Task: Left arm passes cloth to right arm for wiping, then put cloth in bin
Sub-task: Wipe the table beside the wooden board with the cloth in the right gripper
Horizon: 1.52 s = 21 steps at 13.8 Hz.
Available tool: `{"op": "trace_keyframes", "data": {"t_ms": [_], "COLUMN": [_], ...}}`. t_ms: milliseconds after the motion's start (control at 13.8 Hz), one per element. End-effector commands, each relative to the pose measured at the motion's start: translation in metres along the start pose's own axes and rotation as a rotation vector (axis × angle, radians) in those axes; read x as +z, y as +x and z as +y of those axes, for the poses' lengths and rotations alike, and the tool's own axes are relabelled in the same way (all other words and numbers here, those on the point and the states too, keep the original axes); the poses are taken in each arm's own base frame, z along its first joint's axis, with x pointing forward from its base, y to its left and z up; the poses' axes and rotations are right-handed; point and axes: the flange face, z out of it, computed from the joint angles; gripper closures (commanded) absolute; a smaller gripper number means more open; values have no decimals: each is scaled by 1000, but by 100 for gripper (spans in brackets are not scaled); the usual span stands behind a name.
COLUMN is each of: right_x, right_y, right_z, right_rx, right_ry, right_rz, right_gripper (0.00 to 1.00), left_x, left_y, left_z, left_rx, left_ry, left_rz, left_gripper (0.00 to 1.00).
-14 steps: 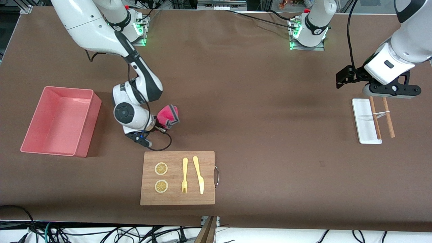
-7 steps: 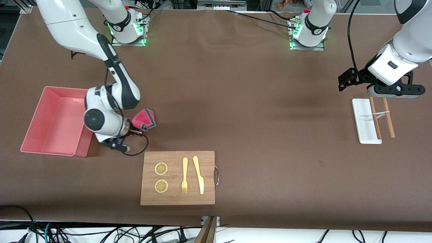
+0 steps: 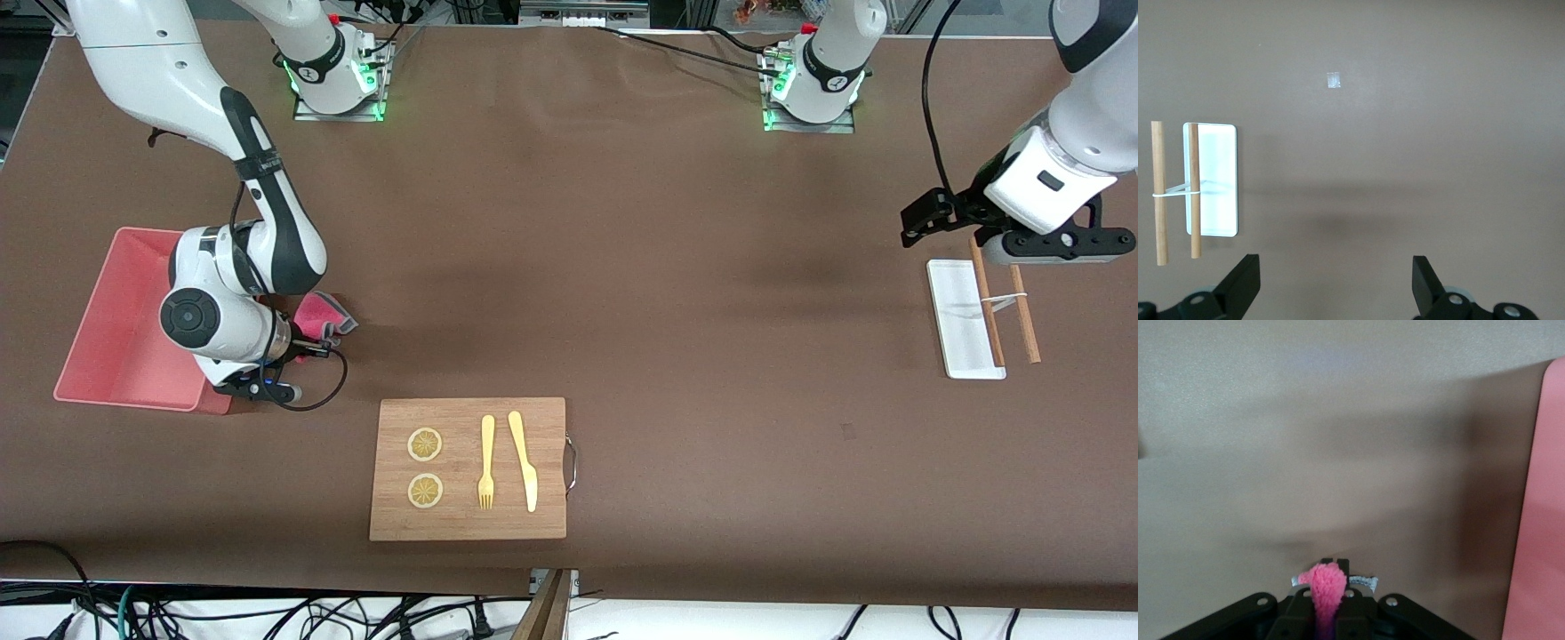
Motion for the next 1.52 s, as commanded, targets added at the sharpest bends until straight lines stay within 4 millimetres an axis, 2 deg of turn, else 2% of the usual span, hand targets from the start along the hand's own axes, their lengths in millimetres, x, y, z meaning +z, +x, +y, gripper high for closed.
{"op": "trace_keyframes", "data": {"t_ms": [0, 362, 579, 941, 1159, 1303, 1448], "right_x": [2, -4, 0, -6, -11, -14, -6], "right_y": [0, -16, -40, -60, -64, -59, -50], "right_z": [-17, -105, -166, -242, -258, -248, -223], "right_rx": [53, 186, 250, 391, 434, 390, 340], "right_ry": [-2, 73, 121, 204, 238, 219, 165], "right_rz": [1, 26, 31, 31, 32, 44, 17], "right_gripper": [100, 100, 100, 100, 100, 100, 100], "left_x": [0, 0, 1, 2, 3, 3, 3], "left_y": [6, 6, 6, 5, 5, 5, 6], "left_z": [-13, -11, -8, 1, 2, -1, -6], "left_rx": [-14, -20, -6, -5, -3, -2, -9], "left_ry": [18, 18, 20, 19, 20, 20, 21], "left_rz": [2, 0, -1, -6, -9, -9, -10], "left_gripper": [0, 0, 0, 0, 0, 0, 0]}}
